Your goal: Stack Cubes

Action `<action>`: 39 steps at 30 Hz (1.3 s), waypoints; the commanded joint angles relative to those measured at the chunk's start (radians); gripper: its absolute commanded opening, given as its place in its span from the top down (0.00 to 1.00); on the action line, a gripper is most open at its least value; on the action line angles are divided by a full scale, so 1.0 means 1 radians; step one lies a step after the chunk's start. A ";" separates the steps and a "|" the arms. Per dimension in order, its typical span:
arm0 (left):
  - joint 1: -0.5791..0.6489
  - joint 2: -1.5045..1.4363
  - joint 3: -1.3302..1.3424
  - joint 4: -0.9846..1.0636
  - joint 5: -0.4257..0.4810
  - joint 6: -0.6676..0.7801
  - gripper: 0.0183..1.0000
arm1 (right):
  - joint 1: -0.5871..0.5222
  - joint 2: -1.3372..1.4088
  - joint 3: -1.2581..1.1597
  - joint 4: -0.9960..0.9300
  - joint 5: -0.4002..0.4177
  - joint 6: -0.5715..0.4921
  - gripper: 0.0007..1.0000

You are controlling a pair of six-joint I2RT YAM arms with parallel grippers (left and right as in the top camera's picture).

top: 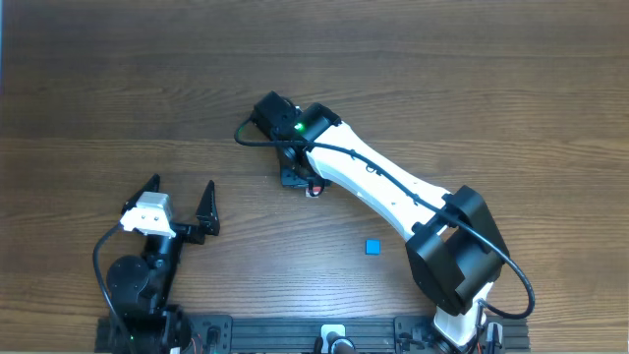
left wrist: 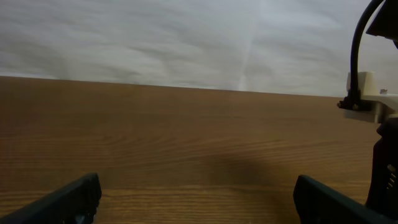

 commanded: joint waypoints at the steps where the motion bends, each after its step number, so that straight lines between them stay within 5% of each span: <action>1: 0.005 -0.007 -0.006 0.000 0.013 0.014 0.00 | -0.008 0.011 -0.007 0.003 0.031 0.021 0.99; 32: 0.005 -0.007 -0.006 0.000 0.013 0.015 0.00 | -0.006 0.045 -0.009 0.010 0.026 0.035 0.92; 39: 0.005 -0.007 -0.006 0.000 0.013 0.014 0.00 | -0.006 0.045 -0.009 0.007 0.026 0.035 0.72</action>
